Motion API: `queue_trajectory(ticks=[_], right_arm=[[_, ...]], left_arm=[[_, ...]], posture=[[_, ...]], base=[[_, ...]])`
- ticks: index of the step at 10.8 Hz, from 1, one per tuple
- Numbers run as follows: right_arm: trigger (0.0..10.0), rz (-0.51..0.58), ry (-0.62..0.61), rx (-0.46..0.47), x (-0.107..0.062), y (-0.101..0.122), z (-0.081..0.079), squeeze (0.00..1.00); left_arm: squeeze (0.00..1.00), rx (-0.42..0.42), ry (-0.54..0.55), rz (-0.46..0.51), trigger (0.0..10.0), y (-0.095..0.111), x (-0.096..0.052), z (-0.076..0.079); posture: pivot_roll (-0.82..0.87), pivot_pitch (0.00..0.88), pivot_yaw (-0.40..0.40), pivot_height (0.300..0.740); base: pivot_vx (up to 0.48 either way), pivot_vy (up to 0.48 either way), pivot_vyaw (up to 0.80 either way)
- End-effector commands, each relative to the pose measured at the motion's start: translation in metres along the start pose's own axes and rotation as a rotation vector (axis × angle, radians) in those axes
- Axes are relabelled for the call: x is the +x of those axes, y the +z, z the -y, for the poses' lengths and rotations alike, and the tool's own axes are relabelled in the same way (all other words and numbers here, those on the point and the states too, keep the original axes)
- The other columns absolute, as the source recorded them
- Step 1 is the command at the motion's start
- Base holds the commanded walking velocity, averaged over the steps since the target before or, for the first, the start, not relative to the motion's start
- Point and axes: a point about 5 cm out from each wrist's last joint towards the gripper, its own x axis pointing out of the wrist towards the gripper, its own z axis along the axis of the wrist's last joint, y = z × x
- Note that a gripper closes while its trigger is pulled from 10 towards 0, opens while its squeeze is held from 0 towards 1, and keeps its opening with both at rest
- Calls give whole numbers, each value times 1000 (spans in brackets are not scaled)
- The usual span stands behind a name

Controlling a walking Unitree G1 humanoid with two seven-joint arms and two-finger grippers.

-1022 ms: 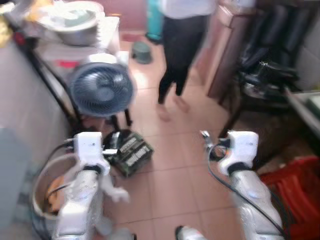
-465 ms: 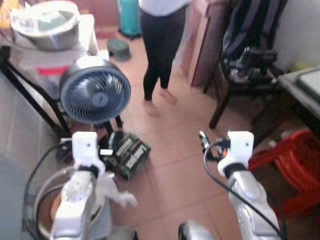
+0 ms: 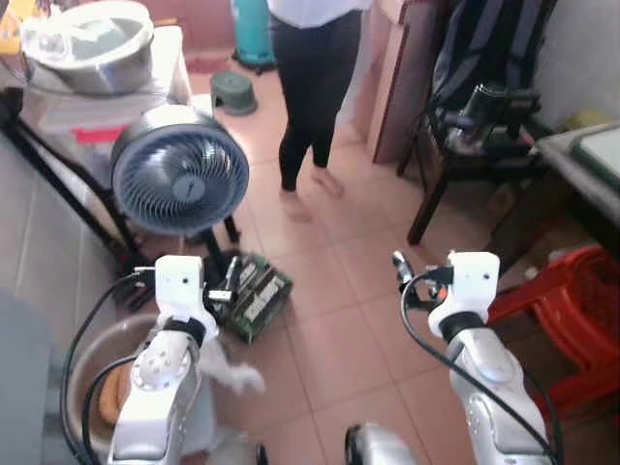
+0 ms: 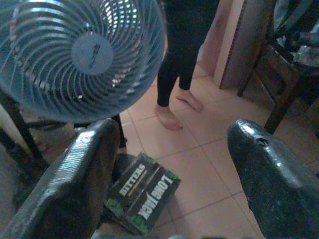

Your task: Setting the table

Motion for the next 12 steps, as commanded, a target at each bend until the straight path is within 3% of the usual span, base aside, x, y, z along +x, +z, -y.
queue_trajectory(ticks=[1, 8, 12], right_arm=[[10000, -9, -7, 1, -1, -2, 1, 0], [10000, -17, -55, 6, 1, -3, 11, 0], [10000, -22, -47, 7, 2, -3, 8, 0]], left_arm=[[0, 0, 8, -3, 10000, 1, -3, -3], [0, -6, 11, -26, 10000, -2, -4, -4], [0, -13, 20, -23, 10000, -1, -2, -4]], posture=[[-46, 94, 24, 740], [-54, 96, 25, 740], [-54, 92, 19, 740]], base=[[-352, 0, 0], [-319, 0, 0], [-310, 0, -772]])
